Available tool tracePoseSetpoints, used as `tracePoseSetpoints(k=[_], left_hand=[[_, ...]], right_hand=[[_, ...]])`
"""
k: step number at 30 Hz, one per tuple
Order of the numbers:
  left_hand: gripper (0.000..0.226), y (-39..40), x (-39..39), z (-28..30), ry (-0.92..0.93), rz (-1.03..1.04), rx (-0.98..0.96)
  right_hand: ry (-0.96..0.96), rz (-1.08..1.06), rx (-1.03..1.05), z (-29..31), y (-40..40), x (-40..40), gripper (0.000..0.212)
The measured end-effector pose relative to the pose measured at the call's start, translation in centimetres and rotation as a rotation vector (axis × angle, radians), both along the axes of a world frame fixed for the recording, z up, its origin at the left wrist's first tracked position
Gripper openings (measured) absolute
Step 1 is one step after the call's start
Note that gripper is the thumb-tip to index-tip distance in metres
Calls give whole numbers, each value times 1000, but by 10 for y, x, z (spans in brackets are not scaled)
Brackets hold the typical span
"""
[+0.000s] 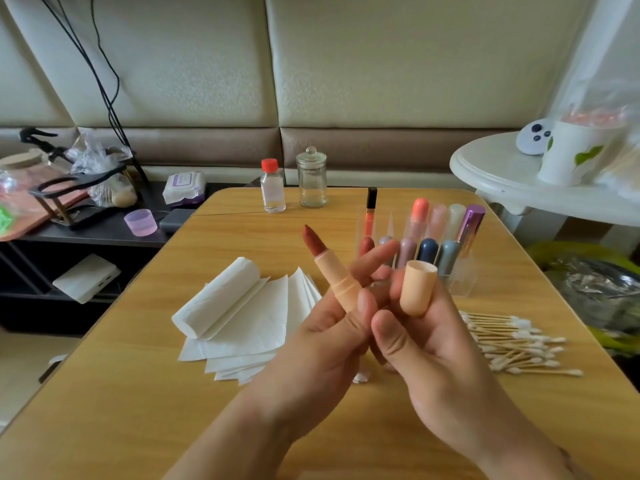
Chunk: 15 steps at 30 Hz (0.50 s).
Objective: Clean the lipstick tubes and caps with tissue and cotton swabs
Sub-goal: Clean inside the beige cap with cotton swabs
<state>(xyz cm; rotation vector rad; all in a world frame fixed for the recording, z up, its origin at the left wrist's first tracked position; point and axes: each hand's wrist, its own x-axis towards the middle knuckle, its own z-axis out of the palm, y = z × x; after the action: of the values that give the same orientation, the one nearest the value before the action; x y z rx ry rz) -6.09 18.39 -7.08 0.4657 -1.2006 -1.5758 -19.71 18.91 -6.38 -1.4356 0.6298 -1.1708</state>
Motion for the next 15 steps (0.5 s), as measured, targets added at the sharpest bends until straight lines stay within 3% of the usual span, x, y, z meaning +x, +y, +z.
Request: tracePoseSetpoints(k=[4, 8, 15], left_hand=[[67, -3, 3, -3, -24, 40, -15], [63, -5, 9, 2, 55, 31, -58], [30, -3, 9, 3, 151, 113, -26]], right_hand=[[-80, -93, 15, 2, -3, 2, 27], [-159, -119, 46, -1, -3, 4, 26], [-244, -84, 224, 7, 0, 6, 22]])
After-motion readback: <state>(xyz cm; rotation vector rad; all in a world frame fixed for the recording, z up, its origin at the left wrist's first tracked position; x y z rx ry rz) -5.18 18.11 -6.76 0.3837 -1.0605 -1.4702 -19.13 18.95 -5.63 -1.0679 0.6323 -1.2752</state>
